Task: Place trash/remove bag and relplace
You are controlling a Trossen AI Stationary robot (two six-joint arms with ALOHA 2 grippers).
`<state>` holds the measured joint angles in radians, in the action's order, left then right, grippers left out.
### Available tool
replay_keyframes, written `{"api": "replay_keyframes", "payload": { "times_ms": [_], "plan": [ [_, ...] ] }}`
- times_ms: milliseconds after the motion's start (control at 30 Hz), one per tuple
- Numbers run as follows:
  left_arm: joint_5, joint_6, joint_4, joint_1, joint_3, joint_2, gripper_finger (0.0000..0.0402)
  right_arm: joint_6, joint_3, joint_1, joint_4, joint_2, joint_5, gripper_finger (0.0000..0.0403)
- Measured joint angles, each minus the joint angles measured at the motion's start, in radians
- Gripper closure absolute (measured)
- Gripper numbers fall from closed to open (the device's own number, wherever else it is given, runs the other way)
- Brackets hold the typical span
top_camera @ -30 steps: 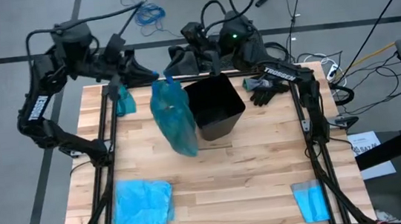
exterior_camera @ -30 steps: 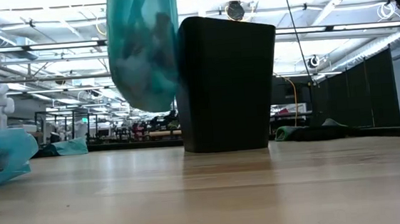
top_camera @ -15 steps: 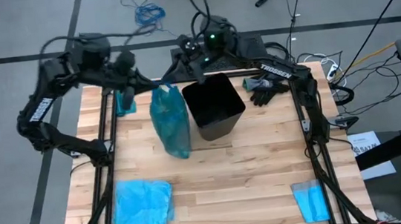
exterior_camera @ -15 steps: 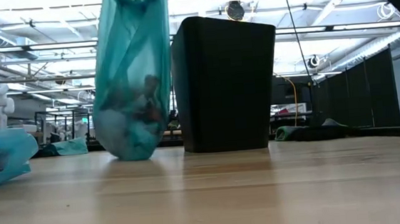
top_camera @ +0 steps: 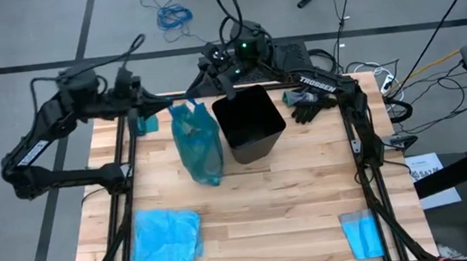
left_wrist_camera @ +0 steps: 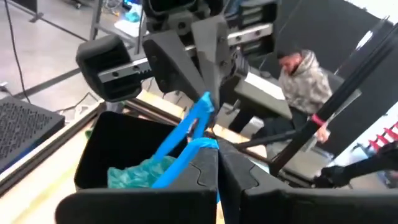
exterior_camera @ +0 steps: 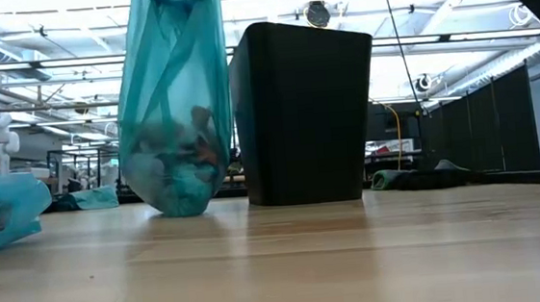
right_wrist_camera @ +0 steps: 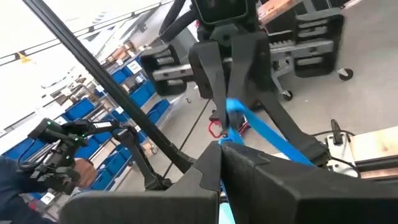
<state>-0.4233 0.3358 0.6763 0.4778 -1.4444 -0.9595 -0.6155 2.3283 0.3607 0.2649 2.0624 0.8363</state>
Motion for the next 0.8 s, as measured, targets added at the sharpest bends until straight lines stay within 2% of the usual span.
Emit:
{"api": "replay_keyframes", "payload": {
  "times_ms": [133,300,433,667,800],
  "plan": [
    [0.011,0.046,-0.016,-0.007,0.014,0.003,0.0402,0.001,0.000,-0.001,-0.001,0.000,-0.025,0.0403],
    [0.059,0.027,-0.028,-0.009,0.041,-0.014,0.0391,0.001,0.000,-0.005,-0.005,0.000,-0.026,0.0403],
    [0.006,0.012,-0.094,-0.009,0.063,-0.022,0.0347,0.003,0.000,-0.011,-0.002,0.000,-0.023,0.0403],
    [0.010,0.022,-0.086,-0.009,0.062,-0.023,0.0250,0.003,0.000,-0.009,0.001,0.000,-0.025,0.0403],
    [0.037,0.023,-0.086,-0.009,0.062,-0.032,0.0218,0.000,0.000,-0.010,0.001,0.000,-0.023,0.0403]
  ]
}}
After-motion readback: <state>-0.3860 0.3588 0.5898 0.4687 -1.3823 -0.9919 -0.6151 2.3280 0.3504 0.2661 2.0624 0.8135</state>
